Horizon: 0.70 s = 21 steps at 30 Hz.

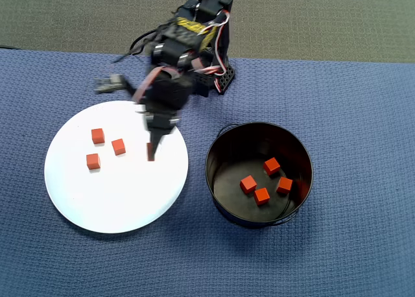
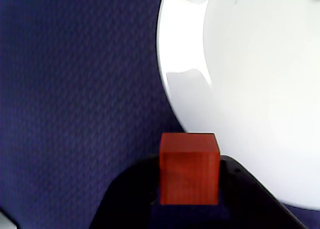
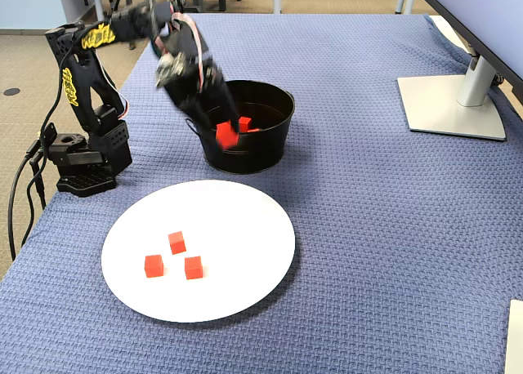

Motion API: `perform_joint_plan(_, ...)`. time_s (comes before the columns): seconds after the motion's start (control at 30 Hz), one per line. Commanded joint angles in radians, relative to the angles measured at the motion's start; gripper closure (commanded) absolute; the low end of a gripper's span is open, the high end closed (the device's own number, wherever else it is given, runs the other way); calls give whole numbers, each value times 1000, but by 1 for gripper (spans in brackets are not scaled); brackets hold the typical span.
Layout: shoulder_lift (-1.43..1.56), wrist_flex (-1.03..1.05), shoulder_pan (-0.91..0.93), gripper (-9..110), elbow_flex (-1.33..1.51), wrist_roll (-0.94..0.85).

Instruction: Pick up the red cubes from the white plate and place them in the black recipient

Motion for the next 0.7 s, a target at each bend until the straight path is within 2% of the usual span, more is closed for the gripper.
perform_joint_plan(0.0,152,26,-235,102,64,120)
perform_joint_plan(0.17,252,-37,-459,102,212,179)
perform_joint_plan(0.2,256,-38,-489,98,230,175)
perform_joint_plan(0.27,255,-40,-523,77,250,152)
perform_joint_plan(0.3,245,-44,-522,72,252,144)
perform_joint_plan(0.43,213,-46,-420,68,218,84)
perform_joint_plan(0.67,61,-48,-29,71,95,-140)
